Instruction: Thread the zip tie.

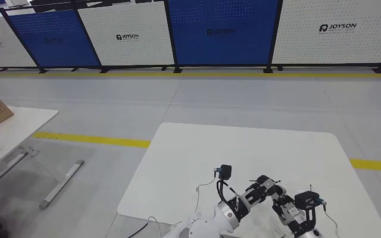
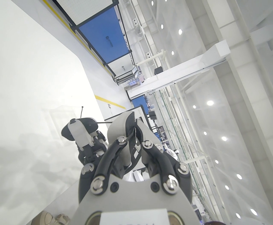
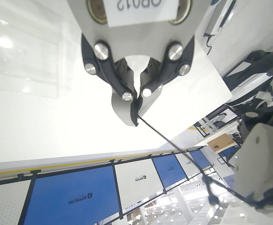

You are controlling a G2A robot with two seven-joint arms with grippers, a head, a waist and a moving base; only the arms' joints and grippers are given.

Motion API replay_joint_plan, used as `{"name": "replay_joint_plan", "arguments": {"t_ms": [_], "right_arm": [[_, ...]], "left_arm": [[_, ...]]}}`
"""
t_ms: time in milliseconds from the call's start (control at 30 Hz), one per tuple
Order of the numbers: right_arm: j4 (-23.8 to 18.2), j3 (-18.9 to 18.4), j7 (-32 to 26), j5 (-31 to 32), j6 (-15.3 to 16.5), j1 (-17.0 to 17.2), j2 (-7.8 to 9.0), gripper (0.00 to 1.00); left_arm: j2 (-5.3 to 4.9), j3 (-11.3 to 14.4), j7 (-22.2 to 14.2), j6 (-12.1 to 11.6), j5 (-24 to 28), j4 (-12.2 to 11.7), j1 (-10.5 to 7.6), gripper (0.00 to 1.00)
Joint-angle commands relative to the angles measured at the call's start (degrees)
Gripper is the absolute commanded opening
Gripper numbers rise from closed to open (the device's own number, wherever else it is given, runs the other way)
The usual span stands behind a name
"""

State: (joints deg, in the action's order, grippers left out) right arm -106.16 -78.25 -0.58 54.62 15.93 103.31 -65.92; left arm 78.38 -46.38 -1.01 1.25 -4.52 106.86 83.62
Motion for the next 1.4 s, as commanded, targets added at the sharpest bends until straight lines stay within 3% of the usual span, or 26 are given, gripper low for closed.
{"name": "replay_joint_plan", "arguments": {"t_ms": [0,300,333,367,400,633,1033,1367], "right_arm": [[0.0,0.0,0.0,0.1,0.0,0.0,-0.01,0.0],[-0.1,0.1,0.3,0.4,0.1,0.2,-0.07,0.0],[-0.2,0.1,0.2,0.4,0.0,0.2,-0.07,0.07],[-0.4,0.1,0.2,0.2,-0.1,0.2,-0.09,0.71],[-0.6,0.0,0.6,-0.4,-0.2,0.2,-0.13,1.0],[-1.5,-3.0,3.6,-4.4,1.1,1.8,-0.05,1.0],[-2.9,-11.0,10.5,-14.5,3.5,6.7,0.25,1.0],[-2.0,-15.9,15.8,-26.3,3.5,8.9,0.85,1.0]], "left_arm": [[-0.05,0.0,0.0,-0.1,-0.2,0.3,0.24,0.0],[-0.24,0.1,0.0,-0.5,-1.0,1.0,0.89,0.0],[-0.25,0.1,0.0,-0.3,-1.1,0.9,0.88,0.0],[-0.23,0.0,0.2,0.1,-1.0,0.7,0.78,0.0],[-0.2,-0.1,0.3,0.4,-0.7,0.4,0.68,0.0],[-0.07,-2.3,2.1,1.3,2.7,-1.9,-0.05,0.0],[-0.69,-8.7,3.7,0.4,9.4,-7.1,1.87,0.0],[-0.39,-9.8,7.0,-0.2,12.1,-10.3,1.78,0.0]]}}
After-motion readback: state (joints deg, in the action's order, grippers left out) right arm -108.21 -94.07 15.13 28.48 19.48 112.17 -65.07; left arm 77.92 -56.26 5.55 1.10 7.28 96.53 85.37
